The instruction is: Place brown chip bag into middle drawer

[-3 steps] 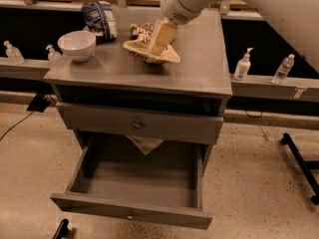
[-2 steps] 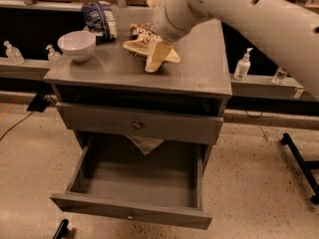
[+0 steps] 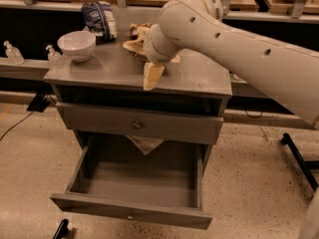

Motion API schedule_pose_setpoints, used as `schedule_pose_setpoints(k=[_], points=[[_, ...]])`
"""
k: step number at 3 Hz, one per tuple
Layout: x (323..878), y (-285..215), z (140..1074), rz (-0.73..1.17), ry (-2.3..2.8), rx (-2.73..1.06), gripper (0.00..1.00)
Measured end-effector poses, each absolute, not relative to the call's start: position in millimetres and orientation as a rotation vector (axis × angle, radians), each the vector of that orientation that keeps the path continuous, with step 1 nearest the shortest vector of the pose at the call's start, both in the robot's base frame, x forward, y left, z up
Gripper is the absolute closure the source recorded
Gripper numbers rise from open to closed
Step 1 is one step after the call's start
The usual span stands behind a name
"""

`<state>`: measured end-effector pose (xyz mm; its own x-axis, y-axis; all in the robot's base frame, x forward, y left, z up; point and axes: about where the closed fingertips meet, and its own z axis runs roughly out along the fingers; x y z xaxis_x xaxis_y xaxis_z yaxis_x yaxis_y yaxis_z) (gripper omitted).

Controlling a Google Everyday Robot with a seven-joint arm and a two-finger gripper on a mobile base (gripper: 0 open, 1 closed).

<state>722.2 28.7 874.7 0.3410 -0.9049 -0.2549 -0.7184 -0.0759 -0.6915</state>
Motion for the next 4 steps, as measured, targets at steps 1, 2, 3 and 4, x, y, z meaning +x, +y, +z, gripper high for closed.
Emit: schedule_pose_setpoints(k=[1, 2, 3, 4], points=[[740, 33, 867, -0.361, 1.414, -1.832, 0.00], [752, 31, 869, -0.363, 1.407, -1.807, 0.00], [749, 31, 869, -0.363, 1.407, -1.807, 0.01], [735, 39, 911, -0.265, 1.387, -1.779, 0.00]])
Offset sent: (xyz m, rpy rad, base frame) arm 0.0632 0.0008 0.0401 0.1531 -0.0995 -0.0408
